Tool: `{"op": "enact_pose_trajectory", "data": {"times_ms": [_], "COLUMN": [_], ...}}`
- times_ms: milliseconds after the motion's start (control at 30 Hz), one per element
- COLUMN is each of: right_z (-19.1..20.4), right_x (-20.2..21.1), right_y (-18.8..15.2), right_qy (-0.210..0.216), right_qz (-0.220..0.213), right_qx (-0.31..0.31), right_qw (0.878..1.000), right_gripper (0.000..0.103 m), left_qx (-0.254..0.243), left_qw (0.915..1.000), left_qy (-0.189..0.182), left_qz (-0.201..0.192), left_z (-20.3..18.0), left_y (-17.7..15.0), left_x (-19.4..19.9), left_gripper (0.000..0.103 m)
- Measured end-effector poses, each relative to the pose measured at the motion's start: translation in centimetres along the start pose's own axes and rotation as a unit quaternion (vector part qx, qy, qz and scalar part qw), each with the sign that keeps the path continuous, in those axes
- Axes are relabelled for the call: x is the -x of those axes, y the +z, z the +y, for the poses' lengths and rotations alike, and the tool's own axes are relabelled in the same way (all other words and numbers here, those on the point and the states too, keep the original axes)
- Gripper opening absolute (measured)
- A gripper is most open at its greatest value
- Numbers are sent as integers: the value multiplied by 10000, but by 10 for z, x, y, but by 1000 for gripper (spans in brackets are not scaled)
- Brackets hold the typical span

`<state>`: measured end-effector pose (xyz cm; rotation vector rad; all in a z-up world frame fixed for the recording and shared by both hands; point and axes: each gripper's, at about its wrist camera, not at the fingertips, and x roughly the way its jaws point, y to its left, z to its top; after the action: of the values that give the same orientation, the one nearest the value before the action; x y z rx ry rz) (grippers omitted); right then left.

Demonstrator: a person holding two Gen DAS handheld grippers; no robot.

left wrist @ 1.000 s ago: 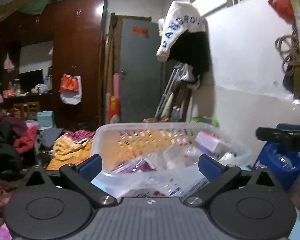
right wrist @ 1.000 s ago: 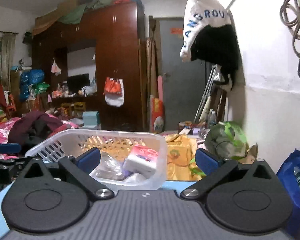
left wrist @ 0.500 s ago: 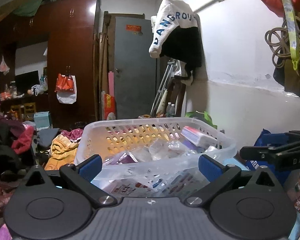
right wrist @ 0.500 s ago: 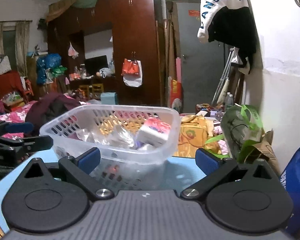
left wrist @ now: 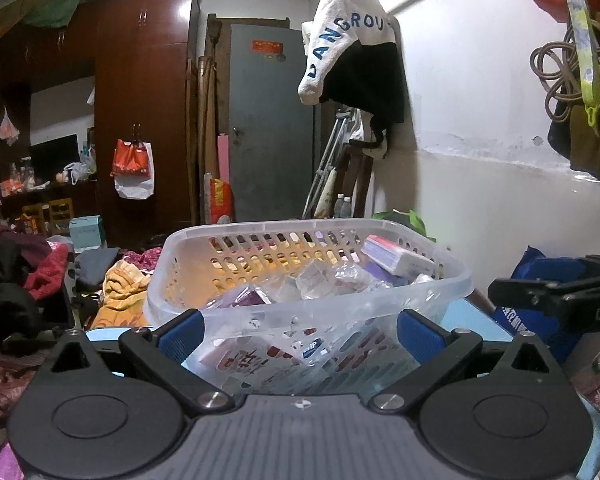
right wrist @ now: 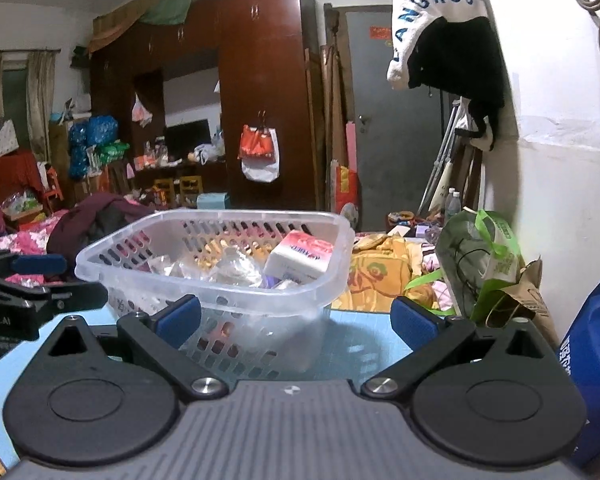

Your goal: Organize objects

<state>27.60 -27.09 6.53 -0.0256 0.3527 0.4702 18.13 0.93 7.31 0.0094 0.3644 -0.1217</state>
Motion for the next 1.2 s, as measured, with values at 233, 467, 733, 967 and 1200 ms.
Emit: {"op": "enact_pose_trajectory", "data": {"times_ms": [233, 467, 733, 967, 1200], "right_z": [-2, 2, 4, 2, 2], "right_x": [4, 3, 6, 6, 5], "right_y": [1, -2, -3, -3, -6], "right_qy": [43, 52, 45, 66, 85], "right_qz": [-20, -18, -28, -59, -17], "right_qx": [-59, 44, 110, 69, 82], "right_qw": [10000, 10000, 9999, 9999, 9999], "right_gripper": [103, 103, 103, 103, 103], "left_qx": [10, -36, 7, 32, 14], "left_qw": [10000, 10000, 9999, 9999, 9999], "left_qy": [-30, -46, -106, -145, -129], "left_qz": [5, 24, 61, 78, 39], "left_z": [-1, -5, -7, -7, -5], "left_y": [-2, -4, -5, -5, -4], "left_x": [1, 2, 1, 1, 4], "left_gripper": [103, 103, 103, 103, 103]}}
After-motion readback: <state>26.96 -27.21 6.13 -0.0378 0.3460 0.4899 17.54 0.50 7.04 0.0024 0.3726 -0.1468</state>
